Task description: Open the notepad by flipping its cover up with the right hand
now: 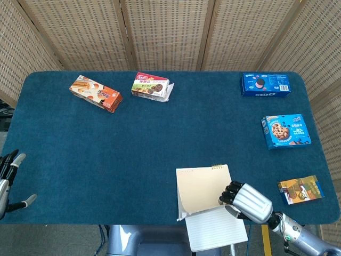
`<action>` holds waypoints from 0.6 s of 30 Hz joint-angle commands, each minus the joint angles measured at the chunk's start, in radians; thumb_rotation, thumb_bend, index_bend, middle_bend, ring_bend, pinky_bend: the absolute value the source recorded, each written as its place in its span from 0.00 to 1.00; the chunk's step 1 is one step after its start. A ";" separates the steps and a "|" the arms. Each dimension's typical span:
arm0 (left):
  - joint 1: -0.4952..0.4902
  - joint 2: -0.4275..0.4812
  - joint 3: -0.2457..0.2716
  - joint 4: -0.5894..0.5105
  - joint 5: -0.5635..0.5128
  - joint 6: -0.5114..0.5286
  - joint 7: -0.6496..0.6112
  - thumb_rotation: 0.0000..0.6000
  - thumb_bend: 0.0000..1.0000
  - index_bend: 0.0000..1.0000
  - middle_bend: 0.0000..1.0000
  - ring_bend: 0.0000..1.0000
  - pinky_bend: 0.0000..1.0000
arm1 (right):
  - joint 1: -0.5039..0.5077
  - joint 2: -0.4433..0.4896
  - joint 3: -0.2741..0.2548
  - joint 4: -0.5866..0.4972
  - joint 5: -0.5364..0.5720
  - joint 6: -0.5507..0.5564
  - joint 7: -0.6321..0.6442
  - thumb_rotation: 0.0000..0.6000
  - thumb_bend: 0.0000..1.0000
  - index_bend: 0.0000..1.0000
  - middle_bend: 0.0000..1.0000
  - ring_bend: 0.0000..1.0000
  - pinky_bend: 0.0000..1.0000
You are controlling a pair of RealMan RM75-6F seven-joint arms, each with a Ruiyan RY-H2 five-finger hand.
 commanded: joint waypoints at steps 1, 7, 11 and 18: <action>-0.001 0.001 0.000 -0.001 0.000 -0.001 0.000 1.00 0.00 0.00 0.00 0.00 0.00 | 0.061 0.088 0.076 -0.156 0.161 -0.135 0.076 1.00 0.67 0.66 0.63 0.49 0.43; 0.001 0.004 0.001 0.000 0.003 0.001 -0.010 1.00 0.00 0.00 0.00 0.00 0.00 | 0.123 0.154 0.171 -0.288 0.405 -0.337 0.095 1.00 0.70 0.66 0.63 0.49 0.43; 0.001 0.006 0.000 0.001 0.002 0.002 -0.017 1.00 0.00 0.00 0.00 0.00 0.00 | 0.141 0.158 0.206 -0.299 0.505 -0.406 0.101 1.00 0.70 0.67 0.63 0.49 0.43; -0.001 0.012 -0.001 0.002 -0.001 -0.003 -0.028 1.00 0.00 0.00 0.00 0.00 0.00 | 0.195 0.111 0.310 -0.228 0.792 -0.570 0.070 1.00 0.71 0.67 0.63 0.49 0.43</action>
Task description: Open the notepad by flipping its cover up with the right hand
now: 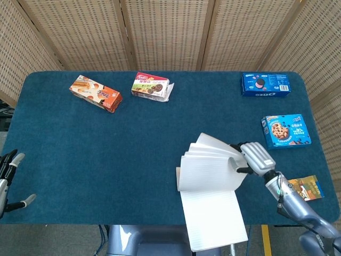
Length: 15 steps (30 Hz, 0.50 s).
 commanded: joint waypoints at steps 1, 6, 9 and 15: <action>-0.001 0.001 -0.001 0.000 -0.002 -0.001 -0.002 1.00 0.00 0.00 0.00 0.00 0.00 | 0.044 -0.032 0.074 0.055 0.161 -0.107 -0.018 1.00 0.71 0.67 0.63 0.49 0.43; -0.008 0.002 -0.008 0.000 -0.024 -0.015 -0.003 1.00 0.00 0.00 0.00 0.00 0.00 | 0.088 -0.076 0.120 0.135 0.294 -0.184 -0.090 1.00 0.71 0.67 0.63 0.49 0.43; -0.018 -0.001 -0.015 -0.002 -0.047 -0.034 0.006 1.00 0.00 0.00 0.00 0.00 0.00 | 0.122 -0.096 0.142 0.179 0.359 -0.224 -0.143 1.00 0.71 0.67 0.63 0.49 0.43; -0.046 -0.008 -0.039 -0.008 -0.103 -0.076 0.031 1.00 0.00 0.00 0.00 0.00 0.00 | 0.201 -0.165 0.170 0.305 0.496 -0.312 -0.248 1.00 0.71 0.67 0.63 0.48 0.43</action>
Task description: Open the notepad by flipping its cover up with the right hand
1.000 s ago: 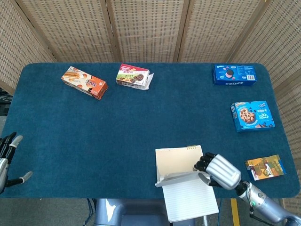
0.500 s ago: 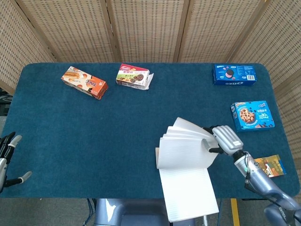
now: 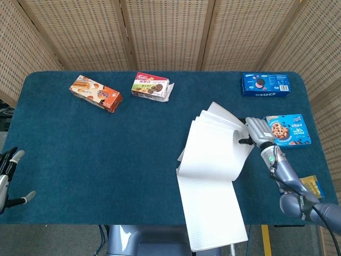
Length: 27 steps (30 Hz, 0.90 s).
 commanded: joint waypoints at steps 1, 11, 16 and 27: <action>-0.019 -0.009 -0.014 0.001 -0.028 -0.025 0.019 1.00 0.00 0.00 0.00 0.00 0.00 | 0.061 -0.061 0.021 0.099 0.083 -0.069 -0.074 1.00 0.71 0.67 0.63 0.48 0.43; -0.057 -0.032 -0.032 0.003 -0.112 -0.088 0.080 1.00 0.00 0.00 0.00 0.00 0.00 | 0.119 -0.202 0.017 0.344 0.050 -0.145 -0.125 1.00 0.00 0.00 0.00 0.00 0.00; -0.060 -0.039 -0.028 0.000 -0.114 -0.090 0.095 1.00 0.00 0.00 0.00 0.00 0.00 | 0.108 -0.279 0.062 0.438 0.011 -0.026 -0.105 1.00 0.00 0.00 0.00 0.00 0.00; -0.051 -0.032 -0.020 -0.003 -0.090 -0.069 0.078 1.00 0.00 0.00 0.00 0.00 0.00 | 0.064 -0.259 0.156 0.420 -0.037 0.191 -0.092 1.00 0.00 0.00 0.00 0.00 0.00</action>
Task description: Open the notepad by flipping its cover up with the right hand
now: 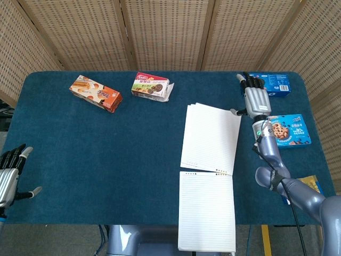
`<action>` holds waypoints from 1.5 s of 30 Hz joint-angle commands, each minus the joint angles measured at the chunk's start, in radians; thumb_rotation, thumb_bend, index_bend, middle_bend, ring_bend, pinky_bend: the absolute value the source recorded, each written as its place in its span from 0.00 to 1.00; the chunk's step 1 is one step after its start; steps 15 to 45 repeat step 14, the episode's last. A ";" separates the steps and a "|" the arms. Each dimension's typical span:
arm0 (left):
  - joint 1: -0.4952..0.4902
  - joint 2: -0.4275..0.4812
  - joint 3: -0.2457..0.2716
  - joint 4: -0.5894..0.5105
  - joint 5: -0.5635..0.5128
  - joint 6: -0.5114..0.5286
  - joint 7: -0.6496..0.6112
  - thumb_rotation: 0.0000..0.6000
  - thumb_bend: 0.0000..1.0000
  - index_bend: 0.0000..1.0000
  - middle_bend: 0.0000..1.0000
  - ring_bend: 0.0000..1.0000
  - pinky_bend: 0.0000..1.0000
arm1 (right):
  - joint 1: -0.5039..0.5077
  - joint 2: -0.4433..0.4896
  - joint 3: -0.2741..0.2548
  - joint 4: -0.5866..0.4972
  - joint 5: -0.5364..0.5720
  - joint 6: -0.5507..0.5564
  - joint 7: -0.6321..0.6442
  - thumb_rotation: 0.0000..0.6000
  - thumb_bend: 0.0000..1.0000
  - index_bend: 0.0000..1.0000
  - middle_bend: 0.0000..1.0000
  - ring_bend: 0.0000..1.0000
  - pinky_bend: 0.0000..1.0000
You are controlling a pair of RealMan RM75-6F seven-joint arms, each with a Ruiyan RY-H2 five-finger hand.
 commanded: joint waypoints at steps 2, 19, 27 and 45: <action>0.003 0.006 0.005 -0.001 0.014 0.005 -0.012 1.00 0.00 0.00 0.00 0.00 0.00 | -0.063 0.073 0.026 -0.123 -0.076 0.105 0.055 1.00 0.00 0.00 0.00 0.00 0.00; 0.025 0.022 0.019 0.012 0.075 0.049 -0.074 1.00 0.00 0.00 0.00 0.00 0.00 | -0.411 0.300 -0.204 -0.510 -0.451 0.535 0.079 1.00 0.00 0.00 0.00 0.00 0.00; 0.025 0.022 0.019 0.012 0.075 0.049 -0.074 1.00 0.00 0.00 0.00 0.00 0.00 | -0.411 0.300 -0.204 -0.510 -0.451 0.535 0.079 1.00 0.00 0.00 0.00 0.00 0.00; 0.025 0.022 0.019 0.012 0.075 0.049 -0.074 1.00 0.00 0.00 0.00 0.00 0.00 | -0.411 0.300 -0.204 -0.510 -0.451 0.535 0.079 1.00 0.00 0.00 0.00 0.00 0.00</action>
